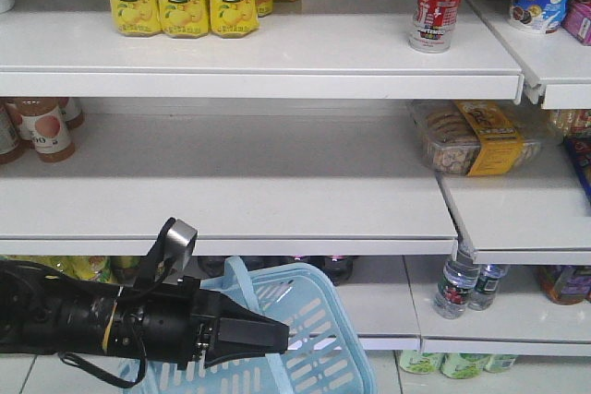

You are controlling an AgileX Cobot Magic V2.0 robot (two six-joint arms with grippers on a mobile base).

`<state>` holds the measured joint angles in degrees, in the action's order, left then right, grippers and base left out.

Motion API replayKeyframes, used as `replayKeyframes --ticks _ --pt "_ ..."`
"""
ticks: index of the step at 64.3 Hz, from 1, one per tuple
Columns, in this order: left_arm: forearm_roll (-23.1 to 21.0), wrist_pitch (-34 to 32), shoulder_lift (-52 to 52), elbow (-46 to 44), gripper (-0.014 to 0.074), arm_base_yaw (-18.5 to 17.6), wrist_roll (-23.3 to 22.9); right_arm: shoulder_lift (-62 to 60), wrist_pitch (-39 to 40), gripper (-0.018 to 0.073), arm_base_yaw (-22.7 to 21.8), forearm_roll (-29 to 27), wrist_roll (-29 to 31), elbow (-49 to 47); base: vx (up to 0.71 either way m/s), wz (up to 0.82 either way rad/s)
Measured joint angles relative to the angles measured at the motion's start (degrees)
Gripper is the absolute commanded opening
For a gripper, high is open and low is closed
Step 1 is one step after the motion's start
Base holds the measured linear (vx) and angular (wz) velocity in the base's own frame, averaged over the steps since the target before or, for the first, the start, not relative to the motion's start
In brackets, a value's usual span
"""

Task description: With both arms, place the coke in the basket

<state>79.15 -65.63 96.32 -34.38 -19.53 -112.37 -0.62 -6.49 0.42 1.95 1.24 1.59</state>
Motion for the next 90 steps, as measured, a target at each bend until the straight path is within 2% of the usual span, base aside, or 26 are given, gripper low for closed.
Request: replayKeyframes --ticks 90 --pt "0.00 0.00 0.00 0.00 -0.0006 0.00 0.00 0.00 0.00 -0.0010 0.00 0.00 0.00 0.00 0.05 0.02"
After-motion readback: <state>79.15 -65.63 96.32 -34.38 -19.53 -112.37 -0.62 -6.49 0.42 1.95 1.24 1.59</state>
